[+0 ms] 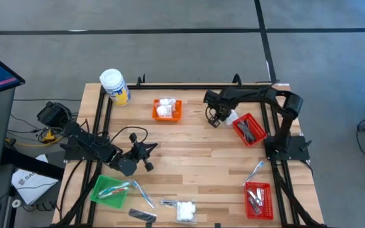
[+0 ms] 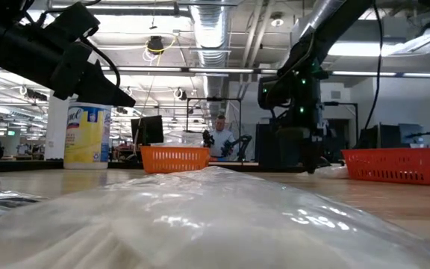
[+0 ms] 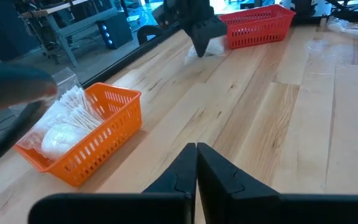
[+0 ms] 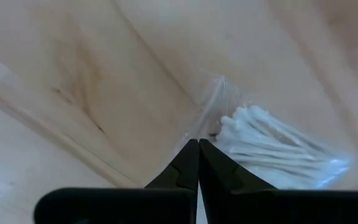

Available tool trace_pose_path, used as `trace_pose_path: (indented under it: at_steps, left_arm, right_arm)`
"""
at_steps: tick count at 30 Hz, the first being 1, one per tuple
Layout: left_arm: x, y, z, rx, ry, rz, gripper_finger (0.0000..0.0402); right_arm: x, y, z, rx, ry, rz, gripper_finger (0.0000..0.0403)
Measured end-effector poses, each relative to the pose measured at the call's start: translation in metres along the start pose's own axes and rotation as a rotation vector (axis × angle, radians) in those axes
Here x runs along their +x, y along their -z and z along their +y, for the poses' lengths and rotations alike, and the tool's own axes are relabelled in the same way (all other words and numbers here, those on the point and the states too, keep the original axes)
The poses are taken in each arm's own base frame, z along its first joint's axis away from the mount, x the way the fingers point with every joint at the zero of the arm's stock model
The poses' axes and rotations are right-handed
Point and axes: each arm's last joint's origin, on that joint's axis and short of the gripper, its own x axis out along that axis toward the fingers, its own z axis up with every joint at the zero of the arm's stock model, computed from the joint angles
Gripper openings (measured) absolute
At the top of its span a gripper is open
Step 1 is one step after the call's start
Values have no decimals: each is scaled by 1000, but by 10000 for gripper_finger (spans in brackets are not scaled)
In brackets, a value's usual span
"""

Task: Pick & Place Travel size toiletries
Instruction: Put the white cotton pack into the orange basket

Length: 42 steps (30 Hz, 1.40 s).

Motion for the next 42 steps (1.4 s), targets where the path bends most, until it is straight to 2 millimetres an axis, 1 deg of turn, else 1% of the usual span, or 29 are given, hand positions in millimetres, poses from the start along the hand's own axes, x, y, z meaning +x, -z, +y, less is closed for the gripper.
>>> trace_pose_path:
  at_steps: [3,6,9,11,15,20,24,28,30,32,34,36,40,42]
  left_arm:
    - [0,0,0,0,0,0,5]
    - [0,0,0,0,0,0,6]
    - [0,0,0,0,0,0,5]
    - [0,0,0,0,0,0,5]
    - [0,0,0,0,0,0,6]
    - [0,0,0,0,0,0,6]
    - [0,0,0,-1,0,0,6]
    - [0,0,0,-1,0,0,6]
    - [0,0,0,-1,1,0,6]
    - [0,0,0,-1,0,0,6]
    - [0,0,0,-1,0,0,5]
    - [0,0,0,-1,0,0,4]
    - [0,0,-1,-3,23,9,3]
    - [0,0,-1,-3,24,9,3]
  right_arm:
    - [9,-1,2,-5,-17,35,1]
    - [14,-2,6,-32,-23,46,1]
    - [13,-2,16,-70,-43,17,1]
    - [8,-3,26,-91,-80,-36,1]
    - [2,3,54,-147,-144,-86,0]
    - [-8,16,92,-231,-222,-100,0]
    - [-18,27,127,-341,-354,-137,1]
    - [-38,34,162,-473,-535,-207,0]
    - [-52,38,177,-528,-563,-243,1]
    - [-66,40,186,-548,-519,-292,0]
    - [-79,45,187,-544,-412,-327,0]
    - [-87,45,183,-511,-286,-346,0]
    - [-80,43,155,-364,-33,-235,0]
    - [-74,41,136,-285,86,-184,0]
